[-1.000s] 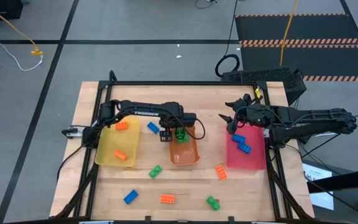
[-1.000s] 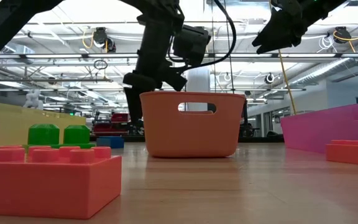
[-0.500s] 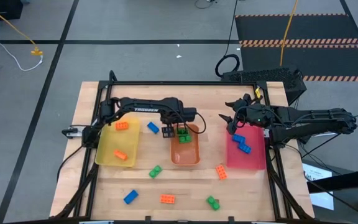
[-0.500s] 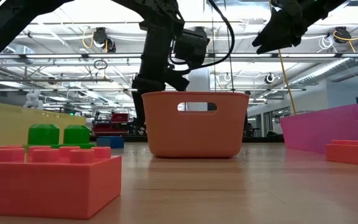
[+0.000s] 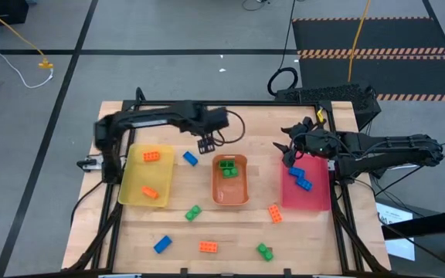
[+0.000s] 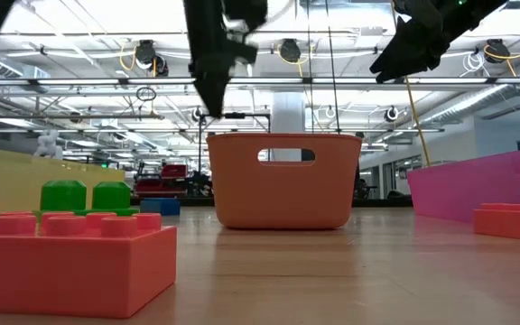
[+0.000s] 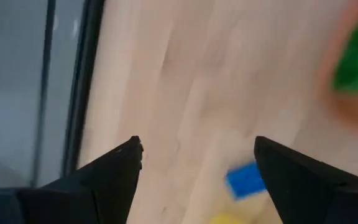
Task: Sort & place blocks by color
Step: Put the blue game piece into the pink bin
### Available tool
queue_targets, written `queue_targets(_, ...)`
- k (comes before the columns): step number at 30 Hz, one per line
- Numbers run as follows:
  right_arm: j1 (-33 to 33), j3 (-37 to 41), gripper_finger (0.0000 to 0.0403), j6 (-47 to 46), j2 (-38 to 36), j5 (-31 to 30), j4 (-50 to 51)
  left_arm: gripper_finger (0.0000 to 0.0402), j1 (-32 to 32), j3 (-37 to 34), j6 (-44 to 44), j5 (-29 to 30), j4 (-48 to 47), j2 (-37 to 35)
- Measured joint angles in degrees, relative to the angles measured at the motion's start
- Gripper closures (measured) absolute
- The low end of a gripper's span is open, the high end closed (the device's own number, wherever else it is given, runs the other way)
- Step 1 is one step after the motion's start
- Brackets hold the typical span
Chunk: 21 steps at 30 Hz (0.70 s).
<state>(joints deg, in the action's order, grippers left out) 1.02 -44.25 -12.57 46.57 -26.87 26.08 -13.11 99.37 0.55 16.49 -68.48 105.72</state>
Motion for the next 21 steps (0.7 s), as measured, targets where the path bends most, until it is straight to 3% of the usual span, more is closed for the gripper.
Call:
queue_targets(4,0.0,0.0,0.0133,-0.4,0.0,0.1,1.0,0.0092,0.1,-10.6,1.9,-7.7,13.4,-9.4)
queue_targets(7,0.0,0.0,0.0133,-0.4,0.0,0.0,1.2,0.0092,-0.5,-18.2,1.3,-8.8,18.6,-14.9)
queue_targets(14,0.0,0.0,0.0133,-0.4,0.4,0.0,-2.6,0.0092,-0.1,-31.2,-4.3,-6.4,19.1,-18.8)
queue_targets(21,0.0,0.0,0.0133,-0.3,3.5,0.1,-5.8,0.0092,1.4,-38.3,-1.0,-6.1,18.7,-18.7)
